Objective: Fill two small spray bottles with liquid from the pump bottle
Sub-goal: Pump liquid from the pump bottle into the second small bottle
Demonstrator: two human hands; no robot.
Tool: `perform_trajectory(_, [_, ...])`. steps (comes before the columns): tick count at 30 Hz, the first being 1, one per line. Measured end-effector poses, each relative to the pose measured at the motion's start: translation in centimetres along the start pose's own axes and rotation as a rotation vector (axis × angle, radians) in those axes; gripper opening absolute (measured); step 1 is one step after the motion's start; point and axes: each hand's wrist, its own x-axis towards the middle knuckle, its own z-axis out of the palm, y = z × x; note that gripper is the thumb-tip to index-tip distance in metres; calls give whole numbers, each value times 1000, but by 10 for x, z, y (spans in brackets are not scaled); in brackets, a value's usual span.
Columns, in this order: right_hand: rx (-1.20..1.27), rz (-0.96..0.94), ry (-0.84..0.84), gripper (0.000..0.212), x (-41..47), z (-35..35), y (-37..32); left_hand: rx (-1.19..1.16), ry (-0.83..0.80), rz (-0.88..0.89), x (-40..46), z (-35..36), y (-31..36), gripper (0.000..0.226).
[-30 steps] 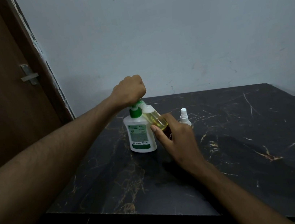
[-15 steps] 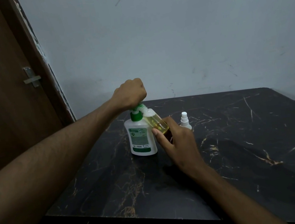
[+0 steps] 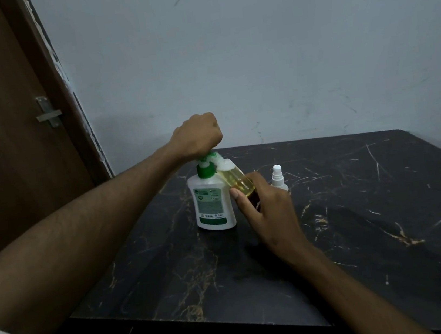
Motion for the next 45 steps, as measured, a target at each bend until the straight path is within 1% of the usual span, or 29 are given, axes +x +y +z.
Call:
perform_trajectory(3, [1,6,3,34,0,0,-1,-14,-2,7,2,2,-1,25])
perform_trajectory(9, [1,20,-7,29,-1,0,2,-55,-6,-4,3,4,-5,14])
perform_trajectory(18, [12,17,-8,25,-1,0,3,-15,2,-27,0,0,2,23])
perform_trajectory(23, [3,16,-1,28,-3,2,3,26,8,-12,-5,-5,4,16])
perform_trajectory(27, [15,16,-3,27,-2,1,2,17,13,-23,-5,-6,5,23])
perform_trajectory(28, [13,16,-4,28,-2,1,2,19,13,-32,-6,-5,5,21])
perform_trajectory(30, [12,16,-5,29,-2,1,2,23,10,-46,-7,-2,7,9])
perform_trajectory(31, [12,15,-5,28,-2,1,2,29,3,-47,-9,-2,8,8])
perform_trajectory(34, [10,11,1,27,-2,1,2,49,-5,-48,-10,-7,10,19])
perform_trajectory(35, [9,11,3,27,-1,1,2,50,0,-41,-9,-8,10,17])
perform_trajectory(37, [11,9,6,26,-1,1,1,41,13,-36,-7,-8,9,6])
perform_trajectory(40, [3,5,5,26,0,1,2,26,18,-37,-6,-5,8,19])
perform_trajectory(45, [12,6,5,24,-2,1,4,-27,42,-63,-9,-4,8,18])
